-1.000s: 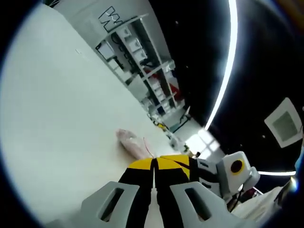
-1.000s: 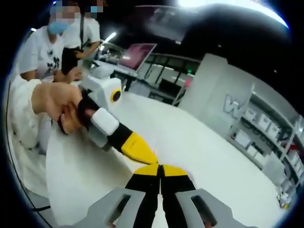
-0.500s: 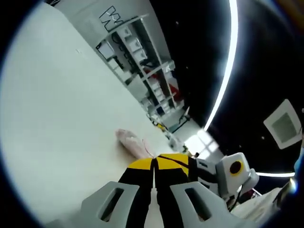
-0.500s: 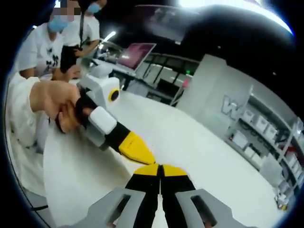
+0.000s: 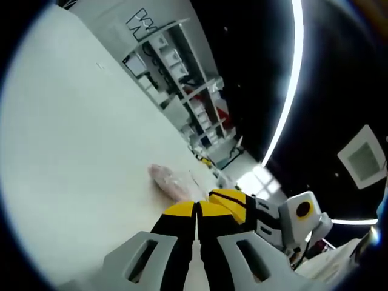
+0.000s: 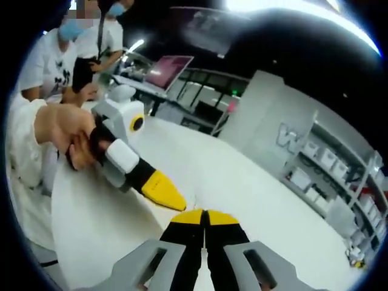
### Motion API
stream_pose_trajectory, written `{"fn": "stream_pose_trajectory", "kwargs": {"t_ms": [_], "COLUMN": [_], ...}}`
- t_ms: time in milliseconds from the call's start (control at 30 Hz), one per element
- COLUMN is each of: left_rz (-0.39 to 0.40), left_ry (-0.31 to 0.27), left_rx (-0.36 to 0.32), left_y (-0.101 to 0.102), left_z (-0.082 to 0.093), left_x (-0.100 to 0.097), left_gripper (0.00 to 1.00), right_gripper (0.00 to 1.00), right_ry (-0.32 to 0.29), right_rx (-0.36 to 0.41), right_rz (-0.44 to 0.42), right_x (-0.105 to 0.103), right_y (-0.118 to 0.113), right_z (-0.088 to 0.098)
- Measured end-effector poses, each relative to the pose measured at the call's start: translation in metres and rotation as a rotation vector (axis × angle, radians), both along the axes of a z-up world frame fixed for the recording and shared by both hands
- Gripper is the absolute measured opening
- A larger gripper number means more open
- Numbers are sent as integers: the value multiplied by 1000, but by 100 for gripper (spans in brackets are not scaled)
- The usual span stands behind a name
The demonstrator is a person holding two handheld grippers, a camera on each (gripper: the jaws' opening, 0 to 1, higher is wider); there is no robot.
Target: Open the resealable bag by pulling the two sides of the seal apart until the entire bag opening is separated and visibly accessible.
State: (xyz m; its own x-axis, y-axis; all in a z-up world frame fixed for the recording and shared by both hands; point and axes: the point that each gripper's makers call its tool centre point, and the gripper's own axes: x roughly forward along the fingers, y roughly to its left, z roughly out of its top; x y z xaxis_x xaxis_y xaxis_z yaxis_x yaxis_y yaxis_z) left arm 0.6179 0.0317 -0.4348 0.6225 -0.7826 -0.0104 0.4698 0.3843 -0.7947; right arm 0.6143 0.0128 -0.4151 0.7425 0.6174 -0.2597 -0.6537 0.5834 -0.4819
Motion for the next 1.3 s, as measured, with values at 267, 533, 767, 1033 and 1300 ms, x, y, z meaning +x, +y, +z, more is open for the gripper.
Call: {"fn": "stream_pose_trajectory", "kwargs": {"t_ms": [267, 533, 767, 1033, 1300], "left_rz": [-12, -31, -22, -19, -24], "left_ry": [3, 39, 46, 59, 62], "left_rx": [-18, -28, -27, -54, -75], "left_y": [-1, -3, -2, 0, 0], "left_z": [2, -1, -2, -1, 2], "left_x": [-2, -1, 0, 2, 5], "left_gripper": [1, 9, 12, 12, 8], "right_gripper": [0, 0, 0, 0, 0], "right_ry": [12, 22, 23, 37, 47], "right_rx": [5, 13, 18, 34, 41], "right_rz": [9, 23, 26, 30, 40], "right_x": [-1, -3, -3, -4, -6], "right_y": [4, 9, 10, 9, 10], "right_z": [-2, -3, -2, -3, -3]}}
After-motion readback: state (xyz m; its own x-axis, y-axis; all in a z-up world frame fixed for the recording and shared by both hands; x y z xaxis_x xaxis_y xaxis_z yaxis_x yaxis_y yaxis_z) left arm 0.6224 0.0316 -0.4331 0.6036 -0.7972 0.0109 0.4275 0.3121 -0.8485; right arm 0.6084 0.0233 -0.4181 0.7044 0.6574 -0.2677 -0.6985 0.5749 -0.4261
